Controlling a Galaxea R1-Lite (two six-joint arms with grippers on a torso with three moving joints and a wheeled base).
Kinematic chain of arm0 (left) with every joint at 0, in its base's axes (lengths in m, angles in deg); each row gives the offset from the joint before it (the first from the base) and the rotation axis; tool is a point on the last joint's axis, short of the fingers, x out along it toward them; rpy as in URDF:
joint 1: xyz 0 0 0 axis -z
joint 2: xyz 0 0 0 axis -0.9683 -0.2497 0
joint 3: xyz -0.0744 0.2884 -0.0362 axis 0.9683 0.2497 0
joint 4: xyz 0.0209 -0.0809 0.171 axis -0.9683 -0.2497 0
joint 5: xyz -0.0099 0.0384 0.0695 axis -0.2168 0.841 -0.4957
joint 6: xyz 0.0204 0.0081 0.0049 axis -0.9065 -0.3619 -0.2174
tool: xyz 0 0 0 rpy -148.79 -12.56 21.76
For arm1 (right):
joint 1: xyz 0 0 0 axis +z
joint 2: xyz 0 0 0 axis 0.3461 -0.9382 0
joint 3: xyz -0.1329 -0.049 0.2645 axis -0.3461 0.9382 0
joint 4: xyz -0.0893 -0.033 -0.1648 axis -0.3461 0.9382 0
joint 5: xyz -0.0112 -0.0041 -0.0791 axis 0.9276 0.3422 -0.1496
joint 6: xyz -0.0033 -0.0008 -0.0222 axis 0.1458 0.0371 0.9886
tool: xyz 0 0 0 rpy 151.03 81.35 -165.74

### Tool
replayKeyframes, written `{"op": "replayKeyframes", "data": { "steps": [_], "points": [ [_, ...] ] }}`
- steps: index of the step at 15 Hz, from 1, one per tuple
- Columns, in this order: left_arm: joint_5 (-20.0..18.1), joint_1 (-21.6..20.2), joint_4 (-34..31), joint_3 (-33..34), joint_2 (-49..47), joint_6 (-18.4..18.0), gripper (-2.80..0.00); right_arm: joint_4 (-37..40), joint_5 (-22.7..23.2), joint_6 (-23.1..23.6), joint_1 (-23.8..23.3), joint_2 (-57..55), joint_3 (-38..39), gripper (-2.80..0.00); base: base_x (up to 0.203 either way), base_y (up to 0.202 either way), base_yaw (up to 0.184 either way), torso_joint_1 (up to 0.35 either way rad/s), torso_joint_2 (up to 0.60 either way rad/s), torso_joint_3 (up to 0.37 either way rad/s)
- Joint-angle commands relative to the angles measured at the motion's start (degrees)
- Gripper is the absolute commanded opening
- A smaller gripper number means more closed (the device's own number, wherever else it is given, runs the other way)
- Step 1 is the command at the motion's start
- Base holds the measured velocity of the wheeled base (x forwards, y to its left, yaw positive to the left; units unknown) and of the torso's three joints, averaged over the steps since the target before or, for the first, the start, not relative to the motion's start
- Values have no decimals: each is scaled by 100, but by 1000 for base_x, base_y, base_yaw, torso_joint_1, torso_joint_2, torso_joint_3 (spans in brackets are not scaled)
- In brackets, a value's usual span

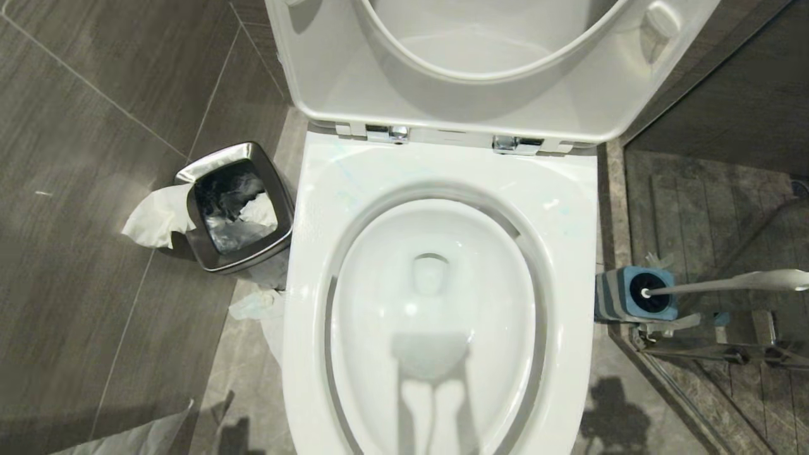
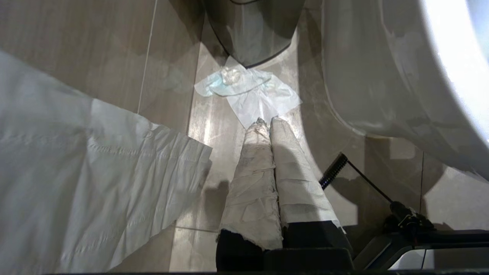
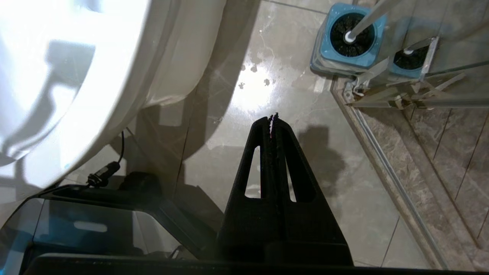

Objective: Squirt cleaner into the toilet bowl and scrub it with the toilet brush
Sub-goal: Pour in the cleaning agent

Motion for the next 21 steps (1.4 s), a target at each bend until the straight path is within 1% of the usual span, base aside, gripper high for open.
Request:
{"op": "replayKeyframes", "data": {
  "steps": [1, 7, 10, 11, 13, 14, 15, 17, 18, 19, 21],
  "points": [
    [-2, 0, -9, 18, -7, 9, -280, 11, 14, -2, 2, 11, 0, -280, 0, 0, 0, 3, -1, -189],
    [-2, 0, -9, 18, -7, 18, -280, 117, 23, -4, 2, 12, 131, -280, 0, 0, 0, 3, 4, -190],
    [-2, 0, -9, 17, -7, 18, -280, 1182, 65, -68, 2, -599, -150, -280, 0, 0, 0, 3, 0, -60],
    [-2, 0, -9, 18, -7, 18, -280, 1353, 169, -91, 2, -885, -179, -280, 0, 0, 0, 0, 0, 0],
    [-2, 0, -9, 18, -7, 18, -280, 1369, 384, -104, 2, -1524, -170, -280, 0, 0, 0, 0, 0, 0],
    [-2, 0, -6, 15, -7, 18, -280, 1149, 431, -109, 2, -1892, -127, -280, 0, 0, 0, 0, 0, 0],
    [-2, 0, -8, 18, -7, 18, -280, 578, 459, -109, 2, -2257, -8, -280, 0, 0, 0, 0, 0, 0],
    [-2, 0, -9, 17, -7, 18, -280, -1122, 400, -76, 2, -2896, 442, -280, 0, 0, 0, 0, 0, 0],
    [-2, 0, -9, 18, -7, 18, -280, -1823, 290, -19, 2, -3242, 698, -280, 0, 0, 0, 0, 0, 0],
    [-2, 0, -9, 18, -7, 18, -280, -2332, 222, 49, 2, -3572, 893, -280, 0, 0, 0, 0, 0, 0],
    [-2, 0, -9, 17, -7, 18, -280, -3610, 161, 132, 2, -4189, 1178, -280, 0, 0, 0, 0, 0, 0]
  ]
}}
